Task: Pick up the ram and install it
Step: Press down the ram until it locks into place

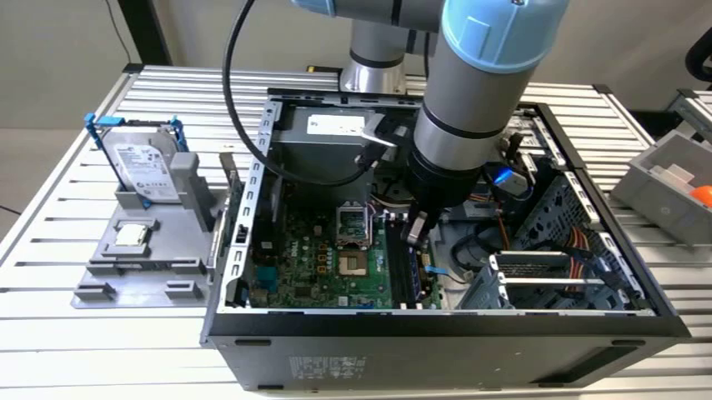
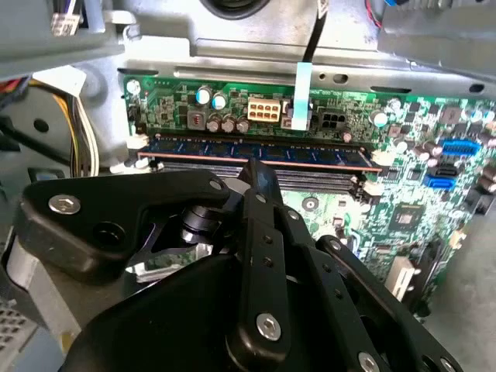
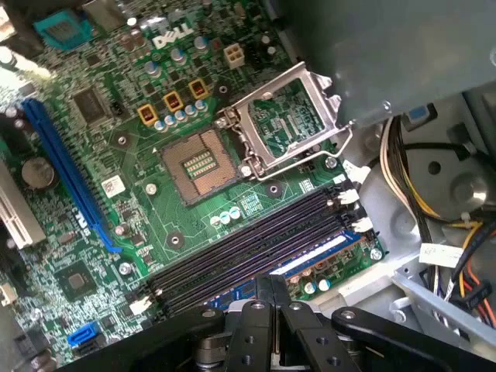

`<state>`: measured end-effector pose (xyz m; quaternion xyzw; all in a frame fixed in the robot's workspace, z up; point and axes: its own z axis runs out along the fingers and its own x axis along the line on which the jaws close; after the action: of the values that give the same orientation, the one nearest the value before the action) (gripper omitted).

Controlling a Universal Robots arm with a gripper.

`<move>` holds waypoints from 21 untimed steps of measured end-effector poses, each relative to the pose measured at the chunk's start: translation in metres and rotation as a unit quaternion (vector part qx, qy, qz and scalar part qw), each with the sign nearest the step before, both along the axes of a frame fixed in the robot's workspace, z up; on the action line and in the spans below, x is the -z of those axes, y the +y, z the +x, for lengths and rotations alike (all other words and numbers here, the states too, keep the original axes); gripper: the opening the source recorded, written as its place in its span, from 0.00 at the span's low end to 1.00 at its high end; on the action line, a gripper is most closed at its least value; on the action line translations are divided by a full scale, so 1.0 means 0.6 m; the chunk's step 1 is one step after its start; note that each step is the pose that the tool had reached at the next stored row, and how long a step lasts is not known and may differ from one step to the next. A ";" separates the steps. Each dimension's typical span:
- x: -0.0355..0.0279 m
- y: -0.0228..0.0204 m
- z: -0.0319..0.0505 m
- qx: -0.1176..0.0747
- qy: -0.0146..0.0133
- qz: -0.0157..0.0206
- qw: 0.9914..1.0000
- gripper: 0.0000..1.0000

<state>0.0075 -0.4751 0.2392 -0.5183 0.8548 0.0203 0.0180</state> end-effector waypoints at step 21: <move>0.000 -0.0012 0.006 -0.117 0.000 0.000 0.993 0.00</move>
<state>0.0112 -0.4758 0.2392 -0.6148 0.7882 0.0222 0.0155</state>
